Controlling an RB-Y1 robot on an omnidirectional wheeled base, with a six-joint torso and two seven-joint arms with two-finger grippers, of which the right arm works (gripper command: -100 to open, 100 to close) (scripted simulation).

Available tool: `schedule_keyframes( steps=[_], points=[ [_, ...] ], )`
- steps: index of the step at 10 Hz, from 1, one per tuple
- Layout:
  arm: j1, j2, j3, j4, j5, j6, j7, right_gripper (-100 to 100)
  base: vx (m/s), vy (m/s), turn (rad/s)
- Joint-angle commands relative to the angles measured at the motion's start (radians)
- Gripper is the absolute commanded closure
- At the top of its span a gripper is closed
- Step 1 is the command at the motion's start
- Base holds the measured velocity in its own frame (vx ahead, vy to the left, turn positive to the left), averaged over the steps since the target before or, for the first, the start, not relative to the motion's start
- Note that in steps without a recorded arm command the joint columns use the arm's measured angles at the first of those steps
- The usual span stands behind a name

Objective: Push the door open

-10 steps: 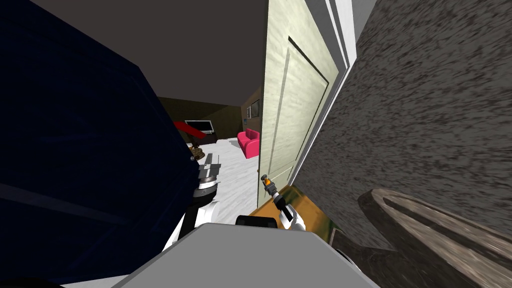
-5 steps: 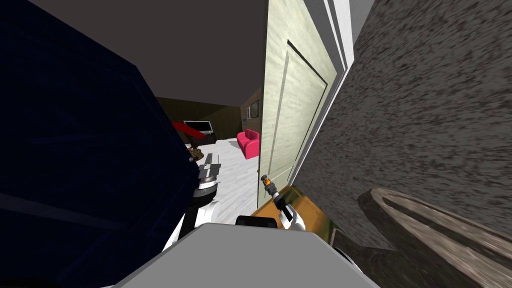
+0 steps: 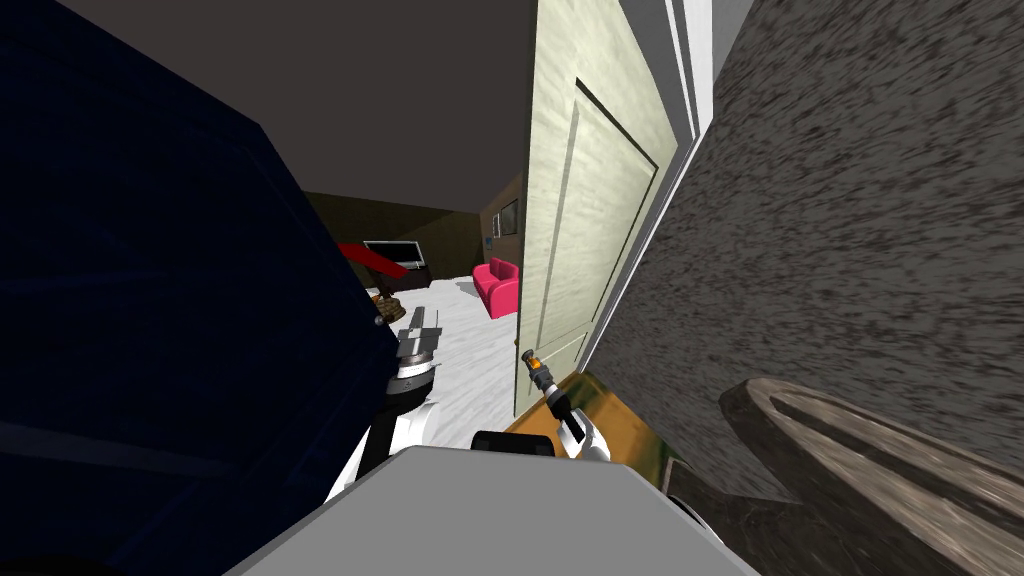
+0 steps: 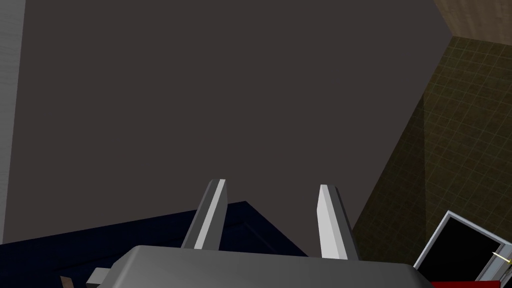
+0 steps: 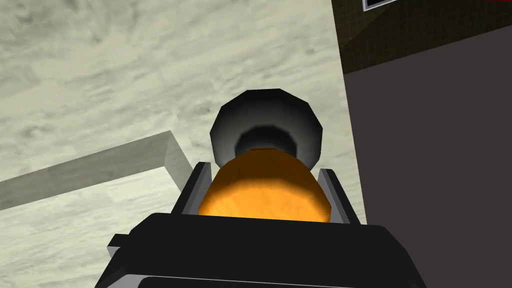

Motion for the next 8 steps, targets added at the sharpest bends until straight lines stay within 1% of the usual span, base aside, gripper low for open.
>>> schedule_keyframes(
  steps=[1, 2, 3, 4, 5, 6, 7, 8],
  points=[
    [-0.012, -0.002, 0.001, 0.01, -0.018, -0.006, -0.05, 100, 0.038, 0.025, -0.033],
    [-0.012, -0.002, 0.001, 0.01, -0.018, -0.006, -0.061, 100, 0.032, 0.024, -0.014],
    [-0.014, -0.003, 0.006, 0.013, -0.029, -0.006, -0.101, 100, 0.039, 0.027, -0.027],
    [-0.016, -0.003, 0.012, 0.015, -0.041, -0.005, -0.126, 100, 0.047, 0.028, -0.041],
    [-0.016, -0.003, 0.012, 0.015, -0.041, -0.005, -0.141, 100, 0.032, 0.023, -0.027],
    [-0.018, -0.004, 0.017, 0.017, -0.053, -0.005, -0.175, 100, 0.035, 0.023, -0.03],
    [-0.018, -0.004, 0.017, 0.017, -0.053, -0.005, -0.182, 100, 0.031, 0.02, -0.004],
    [-0.02, -0.004, 0.023, 0.019, -0.064, -0.004, -0.218, 100, 0.033, 0.023, -0.022]
  ],
)
